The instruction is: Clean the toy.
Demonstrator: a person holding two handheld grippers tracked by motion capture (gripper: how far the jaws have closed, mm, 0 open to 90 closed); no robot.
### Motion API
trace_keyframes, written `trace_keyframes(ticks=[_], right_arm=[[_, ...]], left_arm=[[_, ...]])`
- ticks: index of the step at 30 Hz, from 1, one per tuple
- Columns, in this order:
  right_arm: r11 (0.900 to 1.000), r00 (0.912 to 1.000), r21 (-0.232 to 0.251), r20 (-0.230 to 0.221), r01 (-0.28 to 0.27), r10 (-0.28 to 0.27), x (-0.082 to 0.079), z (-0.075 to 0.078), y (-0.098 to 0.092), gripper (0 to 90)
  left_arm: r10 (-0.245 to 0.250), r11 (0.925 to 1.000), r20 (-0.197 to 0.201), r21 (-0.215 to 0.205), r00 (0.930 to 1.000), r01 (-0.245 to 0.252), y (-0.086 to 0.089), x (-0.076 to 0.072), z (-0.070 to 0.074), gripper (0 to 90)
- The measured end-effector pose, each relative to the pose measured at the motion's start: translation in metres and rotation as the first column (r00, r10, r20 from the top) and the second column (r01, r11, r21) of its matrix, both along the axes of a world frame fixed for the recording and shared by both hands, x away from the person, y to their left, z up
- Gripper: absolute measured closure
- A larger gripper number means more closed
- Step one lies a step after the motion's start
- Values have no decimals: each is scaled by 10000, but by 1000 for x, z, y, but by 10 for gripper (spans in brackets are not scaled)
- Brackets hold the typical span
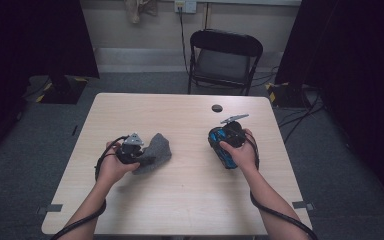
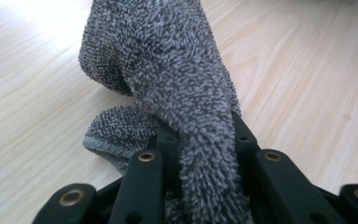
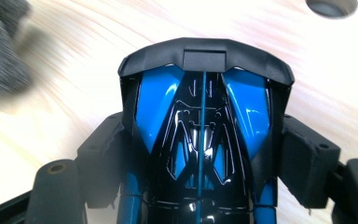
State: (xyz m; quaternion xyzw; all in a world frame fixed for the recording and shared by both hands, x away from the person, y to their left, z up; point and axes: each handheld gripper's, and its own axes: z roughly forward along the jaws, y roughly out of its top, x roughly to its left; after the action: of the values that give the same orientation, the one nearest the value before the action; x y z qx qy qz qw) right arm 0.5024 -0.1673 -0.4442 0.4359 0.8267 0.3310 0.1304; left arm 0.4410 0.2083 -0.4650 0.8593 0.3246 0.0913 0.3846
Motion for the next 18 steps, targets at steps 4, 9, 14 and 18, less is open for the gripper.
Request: trace_keyframes(ticks=[4, 9, 14, 18], right_arm=[[9997, 9996, -36, -152, 238, -238, 1, -8, -13, 257], [9993, 9991, -175, -243, 331, -335, 1, -12, -22, 257], [9984, 9982, -365, -406, 436, -451, 3, -19, -35, 257], [9979, 9976, -407, -463, 501, -520, 3, -22, -40, 257]], left_arm=[[279, 9996, 14, -3, 9996, -279, 7, 1, -2, 727], [572, 9984, -8, -27, 9984, -572, 15, 3, -6, 727], [694, 9976, 91, 82, 9975, -695, 19, 6, -7, 727], [919, 9957, 45, -78, 9958, -918, 24, 8, -8, 727]])
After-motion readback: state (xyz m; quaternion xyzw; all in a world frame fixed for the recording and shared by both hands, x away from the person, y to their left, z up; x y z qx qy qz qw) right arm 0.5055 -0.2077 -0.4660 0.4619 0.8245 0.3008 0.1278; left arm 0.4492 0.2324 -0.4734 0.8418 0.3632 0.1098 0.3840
